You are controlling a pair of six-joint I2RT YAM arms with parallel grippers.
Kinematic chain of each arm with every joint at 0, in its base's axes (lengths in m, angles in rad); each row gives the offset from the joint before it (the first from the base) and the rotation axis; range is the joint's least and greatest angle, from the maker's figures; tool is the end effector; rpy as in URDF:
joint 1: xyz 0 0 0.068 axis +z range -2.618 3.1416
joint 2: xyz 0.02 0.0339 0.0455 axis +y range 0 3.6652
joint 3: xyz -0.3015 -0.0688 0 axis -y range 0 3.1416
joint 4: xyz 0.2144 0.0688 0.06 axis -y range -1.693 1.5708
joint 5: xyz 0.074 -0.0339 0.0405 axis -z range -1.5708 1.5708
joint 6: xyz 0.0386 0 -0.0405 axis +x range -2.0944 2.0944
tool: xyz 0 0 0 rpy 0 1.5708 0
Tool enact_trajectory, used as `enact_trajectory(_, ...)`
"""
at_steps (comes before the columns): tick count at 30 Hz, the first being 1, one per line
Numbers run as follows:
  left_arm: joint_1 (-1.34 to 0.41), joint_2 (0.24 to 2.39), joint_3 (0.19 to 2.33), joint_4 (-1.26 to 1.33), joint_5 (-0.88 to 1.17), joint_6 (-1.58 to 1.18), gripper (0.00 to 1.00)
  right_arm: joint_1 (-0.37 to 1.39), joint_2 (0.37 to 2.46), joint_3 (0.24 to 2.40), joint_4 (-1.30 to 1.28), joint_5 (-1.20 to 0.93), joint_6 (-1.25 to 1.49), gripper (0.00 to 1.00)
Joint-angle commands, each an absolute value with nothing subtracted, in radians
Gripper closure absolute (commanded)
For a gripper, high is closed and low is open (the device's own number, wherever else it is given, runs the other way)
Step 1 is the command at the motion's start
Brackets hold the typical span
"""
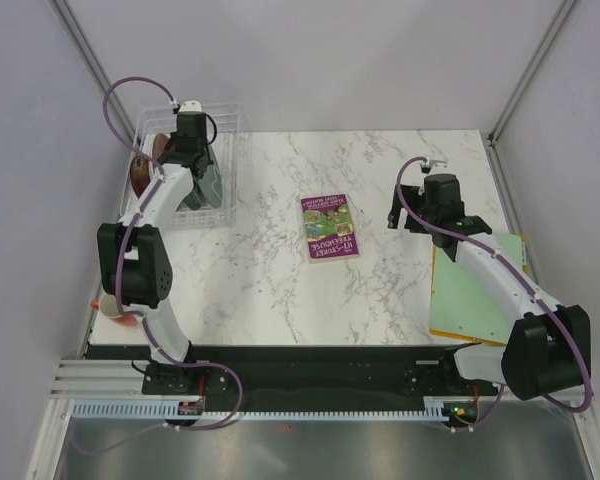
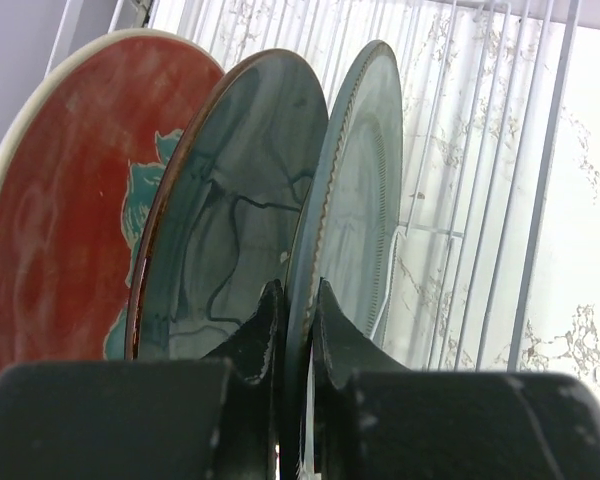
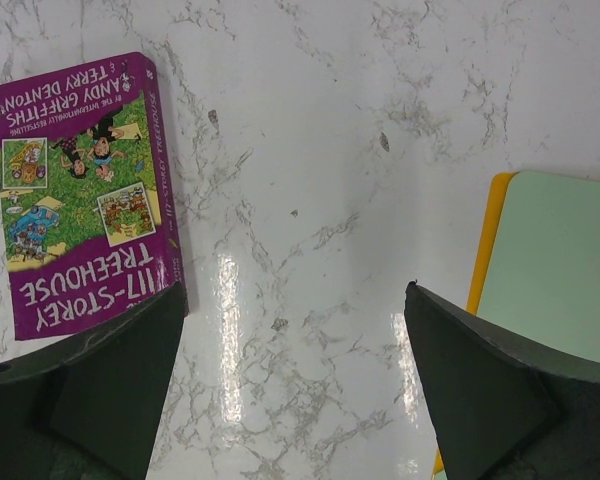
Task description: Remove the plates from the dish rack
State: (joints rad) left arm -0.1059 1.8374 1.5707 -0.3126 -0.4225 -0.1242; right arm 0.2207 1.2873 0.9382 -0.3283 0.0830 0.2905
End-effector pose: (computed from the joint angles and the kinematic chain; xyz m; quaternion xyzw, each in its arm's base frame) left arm 0.4128 -0.0280 0.3459 -0.1076 0.8591 0.1298 0.4832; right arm 0.2400 0.0506 0.3155 0.0494 0.8999 0.0729 0.4271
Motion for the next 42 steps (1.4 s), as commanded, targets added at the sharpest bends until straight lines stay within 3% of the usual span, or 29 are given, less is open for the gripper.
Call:
enact_trajectory(1,-0.130,1.781,1.724,-0.224,-0.557,-0.076,0.98,0.221,1.276,0.933,-0.301,0.060,0.308,0.02)
enact_trajectory(11,-0.206,1.711,1.844,-0.244,-0.632,0.049,0.98,0.222,1.279,0.960,-0.302,-0.027,0.324,0.02)
enact_trajectory(23,-0.212,1.448,1.634,-0.374,0.062,-0.435,0.98,0.307,1.449,1.153,-0.092,-0.367,0.425,0.02)
enact_trajectory(29,-0.215,1.419,1.439,-0.132,0.332,-0.646,0.98,0.396,1.538,1.255,-0.019,-0.419,0.472,0.02)
enact_trajectory(42,-0.229,1.374,1.197,0.215,0.491,-0.842,0.98,0.413,1.624,1.232,0.146,-0.440,0.565,0.02)
